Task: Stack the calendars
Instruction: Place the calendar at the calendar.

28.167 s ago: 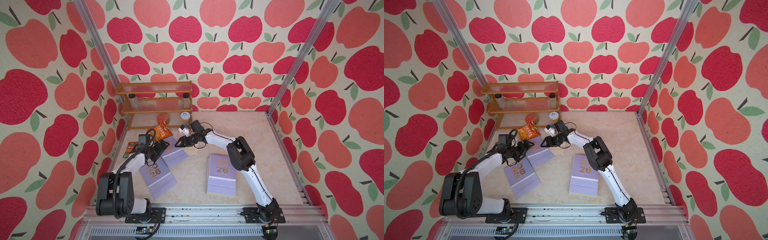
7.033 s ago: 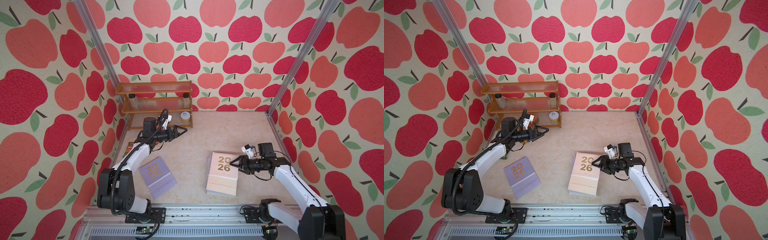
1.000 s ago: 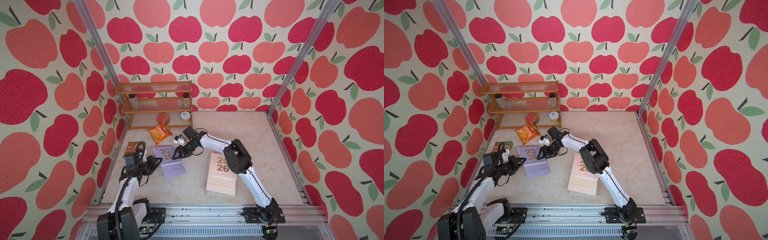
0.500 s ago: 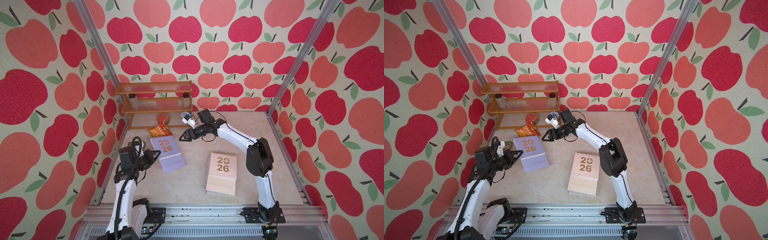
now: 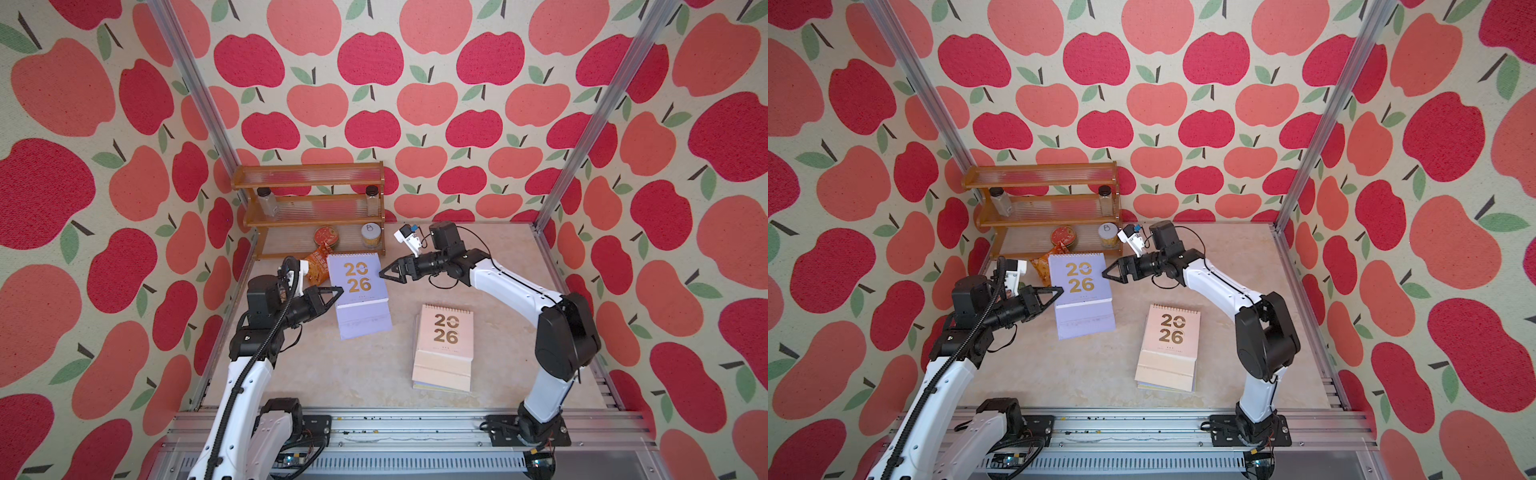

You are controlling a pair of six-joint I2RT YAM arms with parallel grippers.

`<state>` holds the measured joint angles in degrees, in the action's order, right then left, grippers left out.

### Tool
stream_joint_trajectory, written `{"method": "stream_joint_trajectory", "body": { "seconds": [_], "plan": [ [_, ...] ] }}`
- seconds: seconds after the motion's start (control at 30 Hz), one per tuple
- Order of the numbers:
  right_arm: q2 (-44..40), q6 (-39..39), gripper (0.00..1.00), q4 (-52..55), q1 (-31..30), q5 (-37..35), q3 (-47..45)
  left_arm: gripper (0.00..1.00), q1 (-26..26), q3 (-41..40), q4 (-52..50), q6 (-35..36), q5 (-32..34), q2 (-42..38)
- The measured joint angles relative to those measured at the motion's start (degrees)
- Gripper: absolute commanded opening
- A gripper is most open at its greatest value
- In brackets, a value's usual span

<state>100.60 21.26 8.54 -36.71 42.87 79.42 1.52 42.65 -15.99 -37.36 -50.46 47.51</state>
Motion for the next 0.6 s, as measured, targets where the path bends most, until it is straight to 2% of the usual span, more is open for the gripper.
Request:
{"method": "stream_joint_trajectory", "body": {
  "seconds": [0.27,0.6],
  "plan": [
    [-12.6,3.6,0.91,-1.4,0.0,-6.9,-11.2,0.0,5.8,1.8,2.6,0.4,-0.2,0.9],
    [-29.0,4.0,0.92,3.1,-0.4,-10.9,-13.3,0.0,12.8,3.1,11.4,-2.2,-1.7,3.0]
  ]
}}
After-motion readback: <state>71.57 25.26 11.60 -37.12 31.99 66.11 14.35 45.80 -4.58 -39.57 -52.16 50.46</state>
